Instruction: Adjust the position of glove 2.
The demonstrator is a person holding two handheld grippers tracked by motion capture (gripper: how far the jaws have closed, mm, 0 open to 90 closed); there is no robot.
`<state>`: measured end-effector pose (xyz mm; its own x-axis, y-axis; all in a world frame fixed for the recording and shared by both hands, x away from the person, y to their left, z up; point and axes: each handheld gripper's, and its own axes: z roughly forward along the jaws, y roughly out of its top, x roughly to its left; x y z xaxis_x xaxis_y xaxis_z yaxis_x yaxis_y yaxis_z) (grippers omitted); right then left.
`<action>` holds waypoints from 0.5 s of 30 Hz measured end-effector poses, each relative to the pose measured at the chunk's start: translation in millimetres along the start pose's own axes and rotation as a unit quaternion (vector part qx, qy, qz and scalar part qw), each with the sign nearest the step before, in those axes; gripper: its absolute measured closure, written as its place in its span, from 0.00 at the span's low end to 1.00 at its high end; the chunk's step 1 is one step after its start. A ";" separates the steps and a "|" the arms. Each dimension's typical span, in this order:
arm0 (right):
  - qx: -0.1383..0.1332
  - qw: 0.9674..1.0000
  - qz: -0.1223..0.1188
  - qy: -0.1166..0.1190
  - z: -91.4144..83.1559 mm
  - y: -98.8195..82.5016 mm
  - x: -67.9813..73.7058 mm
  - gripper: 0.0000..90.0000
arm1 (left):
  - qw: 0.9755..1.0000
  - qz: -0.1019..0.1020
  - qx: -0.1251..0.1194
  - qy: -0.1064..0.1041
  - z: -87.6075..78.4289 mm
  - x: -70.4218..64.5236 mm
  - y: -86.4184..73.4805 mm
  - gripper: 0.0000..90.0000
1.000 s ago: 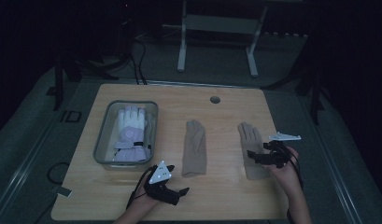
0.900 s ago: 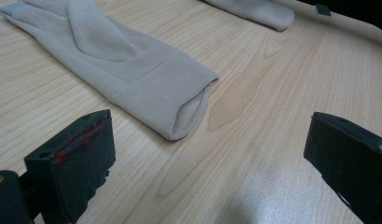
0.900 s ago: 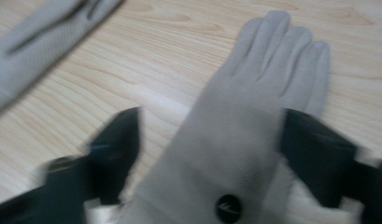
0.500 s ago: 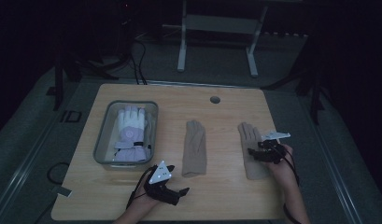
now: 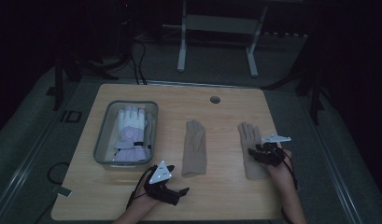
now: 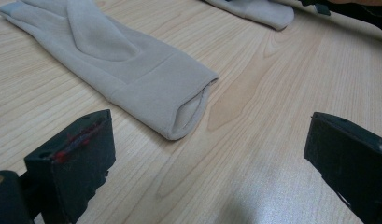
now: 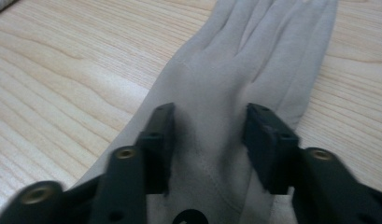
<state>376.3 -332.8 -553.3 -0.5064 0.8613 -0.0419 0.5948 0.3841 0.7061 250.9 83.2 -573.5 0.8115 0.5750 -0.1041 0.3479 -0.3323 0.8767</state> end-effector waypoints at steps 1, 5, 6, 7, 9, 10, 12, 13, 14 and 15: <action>0.003 1.000 0.005 -0.003 -0.6 0.8 0.2 0.69 | 1.000 0.001 0.000 0.000 -0.1 -0.2 -0.1 0.03; 0.010 0.999 0.035 -0.015 -1.5 2.7 -0.4 0.85 | 1.000 0.001 -0.001 0.001 -0.2 -0.4 -0.2 0.03; 0.007 0.999 0.045 -0.021 -1.5 2.3 -0.1 0.86 | 1.000 0.002 0.000 0.001 -0.1 -0.6 -0.1 0.03; 0.002 0.998 0.051 -0.024 -1.2 1.6 0.4 0.87 | 1.000 0.002 0.000 0.002 0.0 -0.8 -0.1 0.03; -0.004 0.998 0.063 -0.025 -1.5 0.5 0.6 0.88 | 1.000 0.003 0.000 0.004 0.2 -1.1 0.0 0.03; -0.006 0.997 0.076 -0.024 -2.8 0.9 0.4 0.89 | 1.000 0.003 0.000 0.004 0.2 -1.2 0.0 0.03; -0.008 0.996 0.079 -0.031 -6.1 4.6 2.3 0.90 | 1.000 0.001 0.001 0.003 0.1 -0.9 -0.1 0.03; -0.009 0.996 0.078 -0.034 -7.5 6.2 3.1 0.90 | 1.000 0.001 0.000 0.003 0.0 -0.7 -0.1 0.03; -0.012 0.996 0.082 -0.036 -9.1 7.9 4.0 0.91 | 1.000 0.000 0.000 0.004 0.0 -0.6 -0.1 0.03; -0.016 0.996 0.087 -0.031 -11.3 10.3 5.0 0.91 | 1.000 0.000 0.000 0.004 0.1 -0.6 -0.1 0.03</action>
<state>372.9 -328.3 -538.2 -0.3575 0.9330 0.0406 0.6501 0.2174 0.7281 250.4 82.8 -573.5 0.8077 0.5807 -0.1014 0.3487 -0.3319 0.8765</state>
